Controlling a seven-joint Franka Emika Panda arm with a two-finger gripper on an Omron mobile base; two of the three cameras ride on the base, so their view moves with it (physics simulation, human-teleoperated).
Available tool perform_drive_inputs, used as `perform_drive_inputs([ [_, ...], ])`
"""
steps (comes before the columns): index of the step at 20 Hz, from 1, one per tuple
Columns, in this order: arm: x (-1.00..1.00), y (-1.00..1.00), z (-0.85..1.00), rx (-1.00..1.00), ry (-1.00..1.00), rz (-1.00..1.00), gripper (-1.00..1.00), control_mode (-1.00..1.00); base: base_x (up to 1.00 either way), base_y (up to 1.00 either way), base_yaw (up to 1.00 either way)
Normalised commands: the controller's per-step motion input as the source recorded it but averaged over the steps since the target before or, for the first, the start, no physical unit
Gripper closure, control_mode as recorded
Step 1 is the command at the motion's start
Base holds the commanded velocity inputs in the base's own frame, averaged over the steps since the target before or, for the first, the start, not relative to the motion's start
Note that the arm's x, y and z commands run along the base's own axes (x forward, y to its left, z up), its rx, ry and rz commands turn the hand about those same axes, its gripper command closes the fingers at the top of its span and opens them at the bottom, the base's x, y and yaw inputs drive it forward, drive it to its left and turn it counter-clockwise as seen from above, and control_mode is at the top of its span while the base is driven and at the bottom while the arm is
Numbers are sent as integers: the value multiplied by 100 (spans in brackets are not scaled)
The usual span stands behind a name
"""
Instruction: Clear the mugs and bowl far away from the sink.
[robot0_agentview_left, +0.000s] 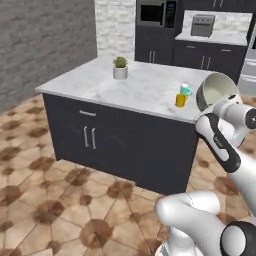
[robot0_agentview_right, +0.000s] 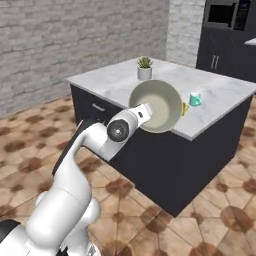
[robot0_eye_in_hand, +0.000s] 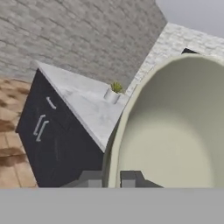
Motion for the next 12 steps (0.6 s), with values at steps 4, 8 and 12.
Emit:
perform_drive_inputs([
  [4,0,0,0,0,0,0,100,100,100,100,-42],
  [8,0,0,0,0,0,0,100,100,100,100,-52],
  [12,0,0,0,0,0,0,100,100,100,100,-64],
])
